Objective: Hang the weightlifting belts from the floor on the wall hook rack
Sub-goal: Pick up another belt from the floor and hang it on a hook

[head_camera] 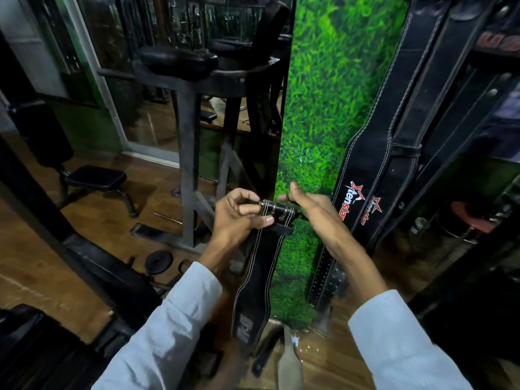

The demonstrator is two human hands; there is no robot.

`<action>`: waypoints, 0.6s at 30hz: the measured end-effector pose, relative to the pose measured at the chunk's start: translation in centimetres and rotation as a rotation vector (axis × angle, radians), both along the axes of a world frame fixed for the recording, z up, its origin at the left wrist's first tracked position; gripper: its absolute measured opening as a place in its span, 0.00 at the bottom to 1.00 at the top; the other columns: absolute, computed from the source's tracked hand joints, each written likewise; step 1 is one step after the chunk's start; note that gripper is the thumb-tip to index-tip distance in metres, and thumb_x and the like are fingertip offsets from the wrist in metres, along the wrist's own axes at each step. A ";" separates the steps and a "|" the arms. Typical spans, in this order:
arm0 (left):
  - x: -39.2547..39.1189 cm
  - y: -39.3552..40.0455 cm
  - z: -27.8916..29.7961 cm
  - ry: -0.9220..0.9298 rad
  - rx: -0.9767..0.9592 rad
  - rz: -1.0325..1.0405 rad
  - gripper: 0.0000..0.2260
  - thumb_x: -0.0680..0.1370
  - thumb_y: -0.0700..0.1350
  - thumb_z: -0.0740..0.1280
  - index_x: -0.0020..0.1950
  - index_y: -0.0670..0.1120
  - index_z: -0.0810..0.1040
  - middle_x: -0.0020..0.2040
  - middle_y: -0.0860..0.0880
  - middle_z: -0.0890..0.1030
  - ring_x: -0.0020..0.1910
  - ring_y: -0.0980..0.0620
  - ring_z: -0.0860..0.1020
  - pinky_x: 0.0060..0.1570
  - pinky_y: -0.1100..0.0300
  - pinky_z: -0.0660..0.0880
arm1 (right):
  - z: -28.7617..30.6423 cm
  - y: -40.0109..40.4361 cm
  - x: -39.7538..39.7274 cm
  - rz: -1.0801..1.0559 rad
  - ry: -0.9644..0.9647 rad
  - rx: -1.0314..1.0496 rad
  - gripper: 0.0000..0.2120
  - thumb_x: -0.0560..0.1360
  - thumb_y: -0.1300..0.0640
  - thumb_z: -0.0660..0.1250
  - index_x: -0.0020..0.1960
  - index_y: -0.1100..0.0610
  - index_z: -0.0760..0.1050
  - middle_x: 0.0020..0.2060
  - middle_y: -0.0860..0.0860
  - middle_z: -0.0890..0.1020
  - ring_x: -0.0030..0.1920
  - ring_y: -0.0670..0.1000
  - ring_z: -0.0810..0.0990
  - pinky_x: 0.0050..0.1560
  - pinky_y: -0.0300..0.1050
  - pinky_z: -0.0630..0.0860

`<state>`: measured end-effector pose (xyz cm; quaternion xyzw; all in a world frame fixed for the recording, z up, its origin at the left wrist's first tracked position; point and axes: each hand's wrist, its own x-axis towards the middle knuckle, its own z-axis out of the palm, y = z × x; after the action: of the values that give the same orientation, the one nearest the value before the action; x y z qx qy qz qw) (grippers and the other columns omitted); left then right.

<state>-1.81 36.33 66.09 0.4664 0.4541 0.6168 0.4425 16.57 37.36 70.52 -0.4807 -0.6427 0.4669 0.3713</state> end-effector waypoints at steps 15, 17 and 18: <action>-1.2 0.1 -0.3 0.020 0.044 -0.004 0.21 0.64 0.22 0.76 0.34 0.43 0.70 0.25 0.56 0.71 0.26 0.60 0.66 0.28 0.66 0.69 | 1.2 0.1 -1.6 0.085 0.121 0.116 0.32 0.78 0.29 0.51 0.50 0.49 0.87 0.59 0.43 0.84 0.64 0.41 0.79 0.70 0.53 0.69; -1.6 0.3 -0.4 0.023 0.044 0.008 0.20 0.64 0.21 0.75 0.34 0.42 0.69 0.24 0.57 0.71 0.26 0.60 0.67 0.28 0.66 0.72 | 2.1 0.5 -1.0 0.066 0.279 0.134 0.30 0.80 0.32 0.53 0.45 0.50 0.87 0.62 0.48 0.84 0.66 0.46 0.79 0.71 0.58 0.71; -1.6 0.4 -0.4 0.024 0.046 0.013 0.20 0.64 0.21 0.74 0.34 0.42 0.69 0.25 0.57 0.71 0.26 0.58 0.67 0.29 0.65 0.73 | 2.4 1.0 -0.8 0.033 0.270 0.129 0.28 0.81 0.35 0.55 0.45 0.51 0.87 0.61 0.48 0.85 0.65 0.47 0.80 0.71 0.59 0.72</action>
<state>-3.43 36.70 65.72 0.4808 0.4483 0.6242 0.4222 15.79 38.37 72.96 -0.3781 -0.6232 0.4911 0.4769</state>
